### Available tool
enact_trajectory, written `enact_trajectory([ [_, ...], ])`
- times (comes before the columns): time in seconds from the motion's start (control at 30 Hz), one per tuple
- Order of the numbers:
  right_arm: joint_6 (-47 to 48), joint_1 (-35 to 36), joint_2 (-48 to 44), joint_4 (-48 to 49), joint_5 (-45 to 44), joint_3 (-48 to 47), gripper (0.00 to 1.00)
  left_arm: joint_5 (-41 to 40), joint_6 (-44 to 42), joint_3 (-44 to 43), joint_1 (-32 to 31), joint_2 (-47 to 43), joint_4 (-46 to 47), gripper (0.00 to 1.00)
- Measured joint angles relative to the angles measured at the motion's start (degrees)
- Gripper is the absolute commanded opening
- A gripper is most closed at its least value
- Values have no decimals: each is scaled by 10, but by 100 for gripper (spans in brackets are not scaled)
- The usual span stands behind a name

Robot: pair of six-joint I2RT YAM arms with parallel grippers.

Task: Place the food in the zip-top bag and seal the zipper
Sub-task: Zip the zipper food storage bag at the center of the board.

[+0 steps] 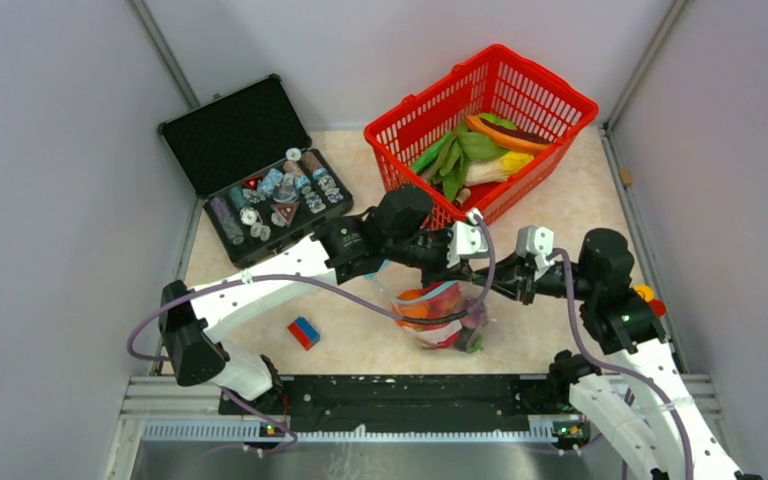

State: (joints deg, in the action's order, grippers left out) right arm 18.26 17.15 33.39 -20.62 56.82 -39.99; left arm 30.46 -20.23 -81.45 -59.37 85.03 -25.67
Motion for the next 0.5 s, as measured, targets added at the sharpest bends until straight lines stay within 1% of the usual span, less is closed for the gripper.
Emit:
enact_trajectory([
  [0.03, 9, 2, 7, -11, -2, -7, 14, 0, 0, 0, 0, 0, -2, 0],
  [0.1, 25, 8, 16, -33, -7, -18, 24, -1, 0, -1, 0, 0, -6, 0],
  [0.17, 40, 13, 18, -52, -12, -24, 27, 0, 0, -2, 0, 2, -10, 0],
  [0.27, 63, 14, 21, -87, -19, -28, 26, 2, 0, -8, 0, 5, -14, 0],
  [0.37, 83, 15, 26, -120, -27, -40, 18, 2, 0, -13, 0, 8, -16, 0],
  [0.5, 97, 15, 32, -137, -35, -55, 22, 7, 0, -18, 0, 11, -23, 0],
])
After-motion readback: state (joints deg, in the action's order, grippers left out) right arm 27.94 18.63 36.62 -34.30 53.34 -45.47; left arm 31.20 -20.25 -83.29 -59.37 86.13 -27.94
